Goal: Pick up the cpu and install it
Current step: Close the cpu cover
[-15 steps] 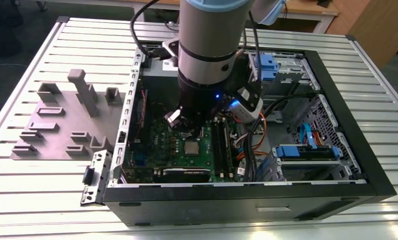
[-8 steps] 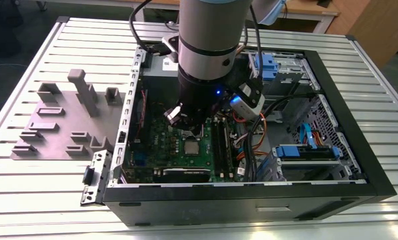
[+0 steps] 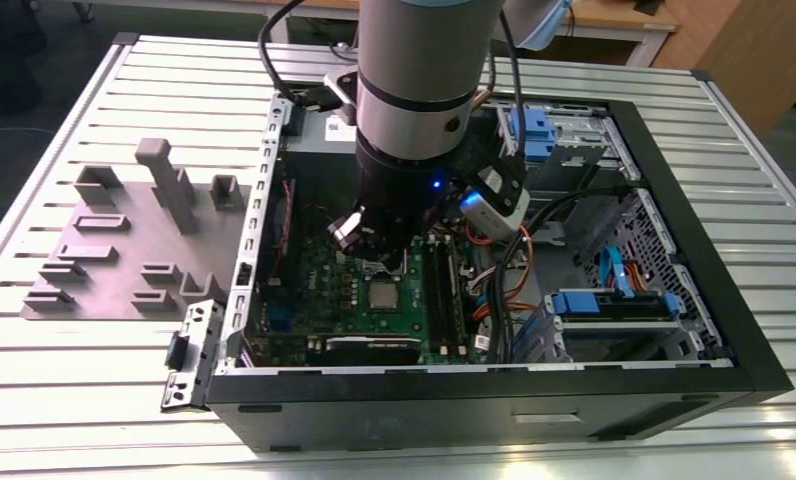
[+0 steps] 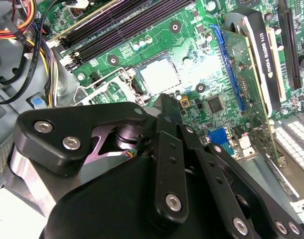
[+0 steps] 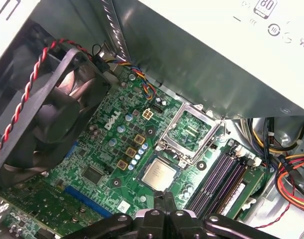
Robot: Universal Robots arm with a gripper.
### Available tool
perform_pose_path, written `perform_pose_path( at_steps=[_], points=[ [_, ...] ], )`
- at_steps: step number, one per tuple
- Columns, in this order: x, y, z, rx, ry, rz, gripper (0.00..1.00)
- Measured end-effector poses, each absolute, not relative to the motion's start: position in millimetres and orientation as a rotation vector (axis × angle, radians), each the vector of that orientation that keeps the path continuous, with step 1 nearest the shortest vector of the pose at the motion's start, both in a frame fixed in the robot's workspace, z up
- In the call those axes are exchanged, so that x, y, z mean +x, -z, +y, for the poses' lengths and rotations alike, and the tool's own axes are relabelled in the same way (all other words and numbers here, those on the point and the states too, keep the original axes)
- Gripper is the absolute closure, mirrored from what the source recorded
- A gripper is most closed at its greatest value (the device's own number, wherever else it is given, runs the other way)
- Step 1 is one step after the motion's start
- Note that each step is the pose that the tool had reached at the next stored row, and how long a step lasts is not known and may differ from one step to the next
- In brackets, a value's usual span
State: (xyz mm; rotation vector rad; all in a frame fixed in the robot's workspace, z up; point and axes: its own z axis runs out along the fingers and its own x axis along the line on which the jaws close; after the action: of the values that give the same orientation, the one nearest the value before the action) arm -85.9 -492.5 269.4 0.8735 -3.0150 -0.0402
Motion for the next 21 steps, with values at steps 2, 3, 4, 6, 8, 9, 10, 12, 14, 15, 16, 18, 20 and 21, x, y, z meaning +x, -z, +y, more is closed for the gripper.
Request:
perform_pose_path(
  at_steps=[2, 3, 4, 6, 8, 9, 10, 12, 14, 15, 16, 18, 20, 21],
  points=[
    [-85.8, -269.4, -492.5, 0.871, -0.001, -3.008, 0.90],
    [-85.9, -269.4, -492.5, 0.871, -0.001, -3.008, 0.90],
    [-85.8, -269.4, -492.5, 0.871, -0.001, -3.008, 0.90],
    [-85.8, -269.4, -492.5, 0.871, -0.002, -3.008, 0.90],
    [-85.8, -269.4, -492.5, 0.871, -0.006, -3.007, 0.90],
    [-85.9, -269.4, -492.5, 0.871, -0.006, -3.007, 0.90],
    [-85.9, -269.4, -492.5, 0.871, -0.006, -3.007, 0.90],
    [-85.9, -269.4, -492.5, 0.871, -0.007, -3.007, 0.90],
    [-85.9, -269.4, -492.5, 0.871, -0.007, -3.007, 0.90],
    [-85.8, -269.4, -492.5, 0.871, -0.007, -3.007, 0.90],
    [-85.8, -269.4, -492.5, 0.871, -0.007, -3.007, 0.90],
    [-85.8, -269.4, -492.5, 0.872, -0.007, -3.007, 0.90],
    [-85.9, -269.4, -492.5, 0.882, -0.008, -3.004, 0.90],
    [-85.8, -269.4, -492.5, 0.892, -0.008, -3.001, 0.90]
  ],
)
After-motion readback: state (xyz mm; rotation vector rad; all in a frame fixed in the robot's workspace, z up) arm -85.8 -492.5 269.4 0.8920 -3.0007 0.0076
